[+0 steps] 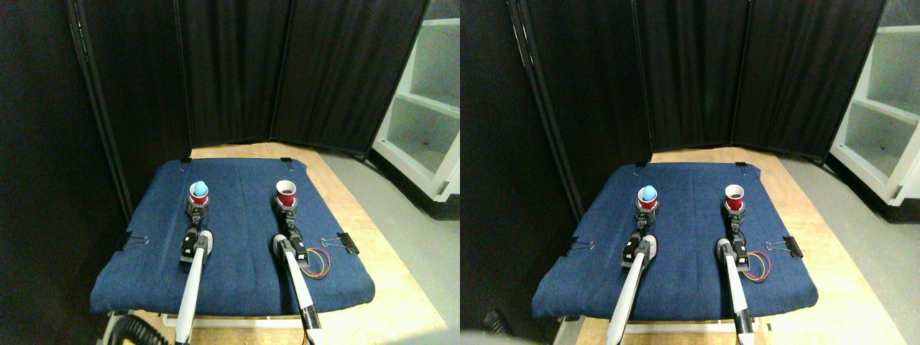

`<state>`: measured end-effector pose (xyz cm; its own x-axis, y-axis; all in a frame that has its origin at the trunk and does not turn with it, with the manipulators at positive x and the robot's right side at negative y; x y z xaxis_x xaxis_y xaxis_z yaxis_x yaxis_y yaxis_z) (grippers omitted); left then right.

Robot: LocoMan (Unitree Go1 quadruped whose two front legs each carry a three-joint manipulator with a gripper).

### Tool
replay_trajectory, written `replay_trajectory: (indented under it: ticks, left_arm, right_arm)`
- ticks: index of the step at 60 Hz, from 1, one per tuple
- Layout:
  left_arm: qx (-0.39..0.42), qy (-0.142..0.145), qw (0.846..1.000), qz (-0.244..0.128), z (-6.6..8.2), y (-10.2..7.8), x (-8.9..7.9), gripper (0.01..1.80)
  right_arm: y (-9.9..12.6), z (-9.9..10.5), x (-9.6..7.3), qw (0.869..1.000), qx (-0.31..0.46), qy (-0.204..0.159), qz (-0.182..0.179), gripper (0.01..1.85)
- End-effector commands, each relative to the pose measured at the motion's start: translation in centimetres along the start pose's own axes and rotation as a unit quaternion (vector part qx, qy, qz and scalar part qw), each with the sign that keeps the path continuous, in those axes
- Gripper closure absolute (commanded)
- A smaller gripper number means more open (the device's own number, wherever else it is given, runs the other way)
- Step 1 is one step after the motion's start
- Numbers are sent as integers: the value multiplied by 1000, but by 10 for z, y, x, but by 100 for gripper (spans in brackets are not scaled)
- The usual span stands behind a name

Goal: Pour (bimanual)

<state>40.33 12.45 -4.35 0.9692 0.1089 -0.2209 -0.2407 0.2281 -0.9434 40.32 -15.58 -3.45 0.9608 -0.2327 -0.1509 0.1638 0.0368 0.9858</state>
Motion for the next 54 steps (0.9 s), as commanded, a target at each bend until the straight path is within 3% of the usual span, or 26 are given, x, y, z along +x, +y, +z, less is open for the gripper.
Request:
replay_trajectory:
  ticks: [1,3,8,9,13,18,22,33,48,54]
  left_arm:
    - [21,-15,999,41,-1,19,-2,148]
    - [25,-15,999,44,-1,19,-3,139]
    - [23,-15,998,59,-3,17,-7,102]
    - [23,-15,998,59,-3,17,-7,102]
    - [30,2,998,63,-3,18,-7,73]
    - [29,13,998,62,-5,17,-10,57]
    - [30,10,998,60,-6,17,-11,56]
    - [32,10,998,55,-7,15,-13,53]
    - [34,11,999,39,-8,12,-22,48]
    - [41,23,998,29,-7,9,-27,52]
  right_arm:
    - [-11,0,-3,1000,-19,6,-18,151]
    - [-10,1,-4,1000,-14,12,-25,145]
    - [-9,2,-3,999,-27,30,-31,107]
    - [-9,2,-3,999,-27,30,-31,107]
    - [-8,2,-5,999,-27,26,-35,87]
    - [-6,2,-6,999,-19,28,-42,78]
    - [-5,2,-7,998,-18,29,-46,71]
    - [-3,5,-6,998,-29,34,-41,74]
    - [4,6,-14,997,-42,62,-32,66]
    - [9,5,-18,997,-41,66,-29,64]
